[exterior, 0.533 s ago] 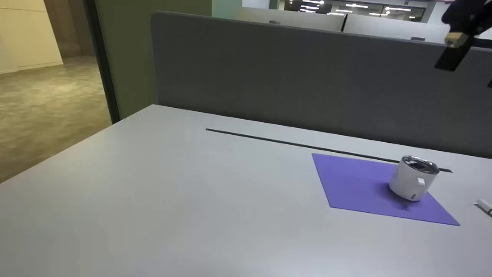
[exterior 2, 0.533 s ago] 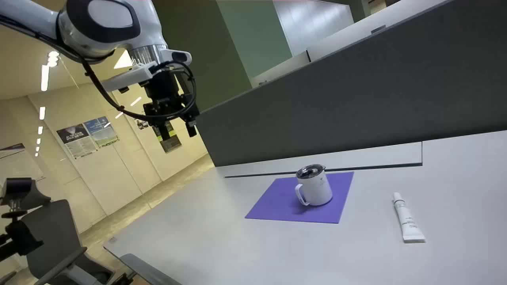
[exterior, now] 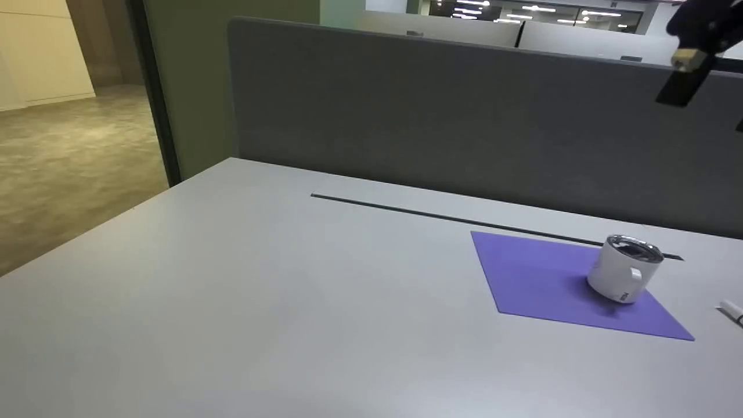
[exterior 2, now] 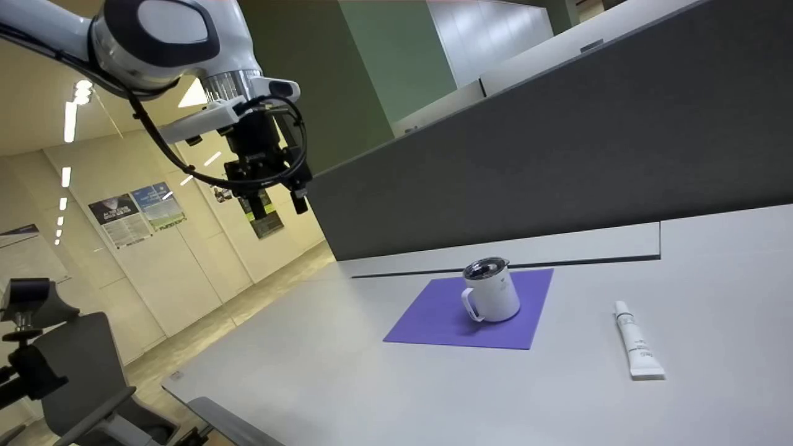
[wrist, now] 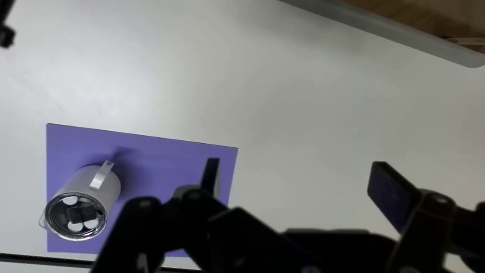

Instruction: Close the lid of the cup

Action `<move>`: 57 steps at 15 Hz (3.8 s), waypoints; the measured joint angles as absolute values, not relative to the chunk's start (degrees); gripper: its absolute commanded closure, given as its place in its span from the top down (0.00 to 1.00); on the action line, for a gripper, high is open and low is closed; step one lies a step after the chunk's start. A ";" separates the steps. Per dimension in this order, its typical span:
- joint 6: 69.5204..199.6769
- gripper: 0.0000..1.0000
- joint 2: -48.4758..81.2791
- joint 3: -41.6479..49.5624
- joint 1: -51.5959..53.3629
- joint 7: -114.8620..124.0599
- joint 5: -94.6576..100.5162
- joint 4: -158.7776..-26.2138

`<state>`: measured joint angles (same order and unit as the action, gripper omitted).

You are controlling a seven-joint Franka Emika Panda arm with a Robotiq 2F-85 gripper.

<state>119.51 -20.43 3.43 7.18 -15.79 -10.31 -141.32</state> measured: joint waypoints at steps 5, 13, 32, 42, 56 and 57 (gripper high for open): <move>119.51 1.00 -20.43 3.43 7.18 -15.80 -10.31 -141.32; 128.12 0.60 -16.72 2.94 3.48 -16.15 -2.04 -139.11; 124.30 0.01 11.54 6.22 -6.48 -18.53 8.31 -109.75; 126.60 0.00 12.67 6.11 -6.52 -18.23 7.50 -109.63; 139.17 0.00 29.08 4.18 -5.51 -14.45 6.01 -105.69; 139.60 0.00 29.74 4.18 -5.41 -13.94 6.02 -105.57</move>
